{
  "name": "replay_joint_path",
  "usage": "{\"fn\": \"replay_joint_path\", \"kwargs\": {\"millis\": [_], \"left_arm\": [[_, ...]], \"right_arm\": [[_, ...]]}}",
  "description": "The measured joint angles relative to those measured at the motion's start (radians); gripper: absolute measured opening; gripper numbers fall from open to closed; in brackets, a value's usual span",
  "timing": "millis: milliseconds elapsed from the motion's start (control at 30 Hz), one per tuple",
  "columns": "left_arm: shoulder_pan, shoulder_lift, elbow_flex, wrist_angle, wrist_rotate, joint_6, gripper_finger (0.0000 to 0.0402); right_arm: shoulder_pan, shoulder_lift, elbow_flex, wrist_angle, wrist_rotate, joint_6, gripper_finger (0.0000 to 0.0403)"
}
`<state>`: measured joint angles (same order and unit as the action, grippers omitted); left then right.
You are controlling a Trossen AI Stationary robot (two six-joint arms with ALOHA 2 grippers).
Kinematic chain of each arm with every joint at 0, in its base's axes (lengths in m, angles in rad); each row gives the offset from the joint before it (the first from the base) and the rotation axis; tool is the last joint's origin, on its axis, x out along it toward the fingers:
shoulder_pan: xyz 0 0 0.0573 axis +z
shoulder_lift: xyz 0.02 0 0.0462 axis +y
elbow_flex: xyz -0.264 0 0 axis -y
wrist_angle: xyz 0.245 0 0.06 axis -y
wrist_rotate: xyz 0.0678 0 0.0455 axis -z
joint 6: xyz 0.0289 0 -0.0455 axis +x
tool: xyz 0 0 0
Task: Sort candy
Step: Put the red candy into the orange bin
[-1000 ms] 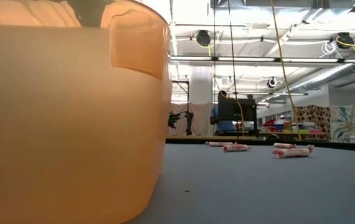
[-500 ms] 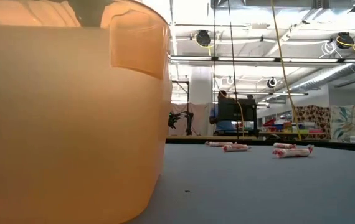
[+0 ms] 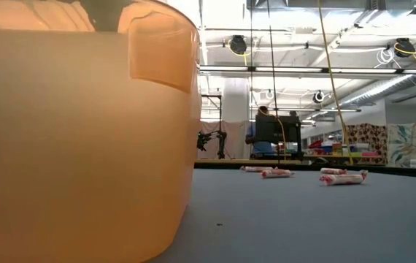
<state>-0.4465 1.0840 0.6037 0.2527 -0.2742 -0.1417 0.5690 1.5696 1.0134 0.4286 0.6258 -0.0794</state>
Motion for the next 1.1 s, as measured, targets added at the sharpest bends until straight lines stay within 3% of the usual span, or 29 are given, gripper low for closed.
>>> {"fn": "replay_joint_path", "kwargs": {"millis": [500,867,1100], "left_arm": [[0.000,0.000,0.000,0.008,-0.058,-0.007,0.0183],[0.000,0.000,0.000,-0.008,-0.058,-0.008,0.0183],[0.000,0.000,0.000,-0.008,-0.058,-0.008,0.0183]], "right_arm": [[0.000,0.000,0.000,0.001,0.001,0.341,0.0033],[0.002,0.008,0.001,0.011,-0.003,0.353,0.0051],[-0.020,0.110,0.002,0.117,-0.051,0.347,0.0051]]}}
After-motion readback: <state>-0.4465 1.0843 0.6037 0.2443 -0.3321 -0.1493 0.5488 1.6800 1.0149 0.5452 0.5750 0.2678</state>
